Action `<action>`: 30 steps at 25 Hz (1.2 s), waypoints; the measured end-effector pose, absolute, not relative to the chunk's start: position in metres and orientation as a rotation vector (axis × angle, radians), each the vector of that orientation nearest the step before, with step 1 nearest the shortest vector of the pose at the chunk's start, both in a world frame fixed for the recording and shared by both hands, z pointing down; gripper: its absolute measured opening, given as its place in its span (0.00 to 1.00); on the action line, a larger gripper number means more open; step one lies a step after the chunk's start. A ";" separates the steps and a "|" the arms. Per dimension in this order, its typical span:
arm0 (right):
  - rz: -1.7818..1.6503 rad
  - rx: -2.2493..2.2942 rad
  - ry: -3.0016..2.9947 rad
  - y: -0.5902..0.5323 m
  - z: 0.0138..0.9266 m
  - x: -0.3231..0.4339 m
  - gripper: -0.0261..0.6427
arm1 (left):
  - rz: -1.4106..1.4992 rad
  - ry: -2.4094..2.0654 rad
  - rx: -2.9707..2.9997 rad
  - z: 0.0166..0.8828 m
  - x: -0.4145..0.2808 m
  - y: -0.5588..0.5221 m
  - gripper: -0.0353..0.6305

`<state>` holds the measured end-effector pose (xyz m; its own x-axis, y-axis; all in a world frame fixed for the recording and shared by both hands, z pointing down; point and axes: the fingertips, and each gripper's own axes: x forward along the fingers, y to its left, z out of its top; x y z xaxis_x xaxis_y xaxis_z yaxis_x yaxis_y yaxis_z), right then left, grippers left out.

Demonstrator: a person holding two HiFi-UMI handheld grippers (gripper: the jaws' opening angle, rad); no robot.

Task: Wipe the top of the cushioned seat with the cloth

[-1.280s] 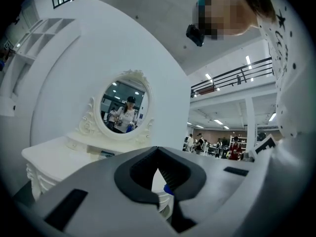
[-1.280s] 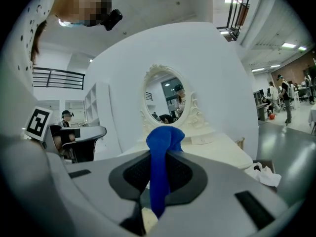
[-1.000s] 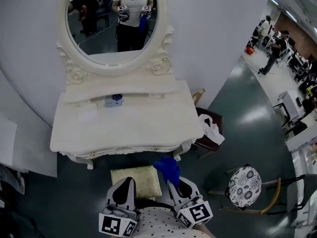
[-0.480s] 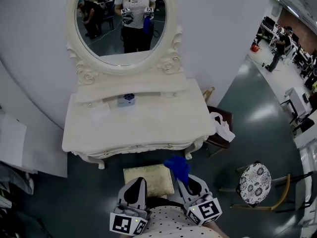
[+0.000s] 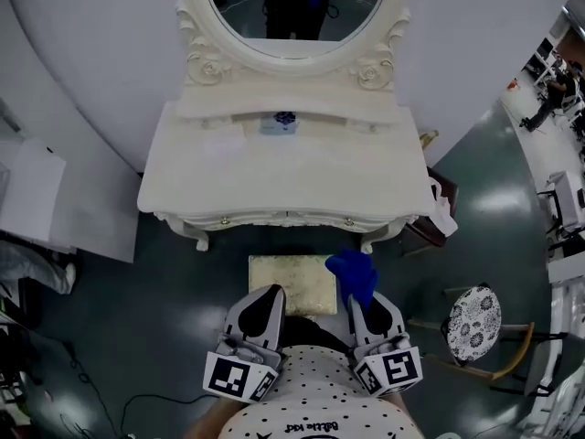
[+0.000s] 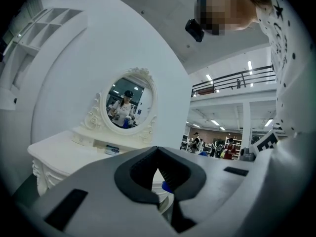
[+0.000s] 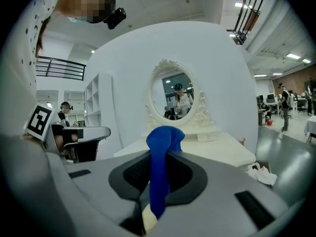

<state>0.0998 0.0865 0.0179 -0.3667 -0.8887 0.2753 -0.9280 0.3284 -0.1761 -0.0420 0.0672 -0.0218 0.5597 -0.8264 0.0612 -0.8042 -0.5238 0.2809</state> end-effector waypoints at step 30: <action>0.463 1.657 -2.464 0.084 0.029 0.126 0.13 | -0.098 -1.356 2.508 -0.012 -0.011 0.067 0.07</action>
<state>0.1263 0.0840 0.0289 -0.3855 -0.8789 0.2809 -0.9209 0.3476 -0.1763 -0.0111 0.0672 -0.0117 0.5551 -0.8283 0.0762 -0.8087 -0.5160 0.2822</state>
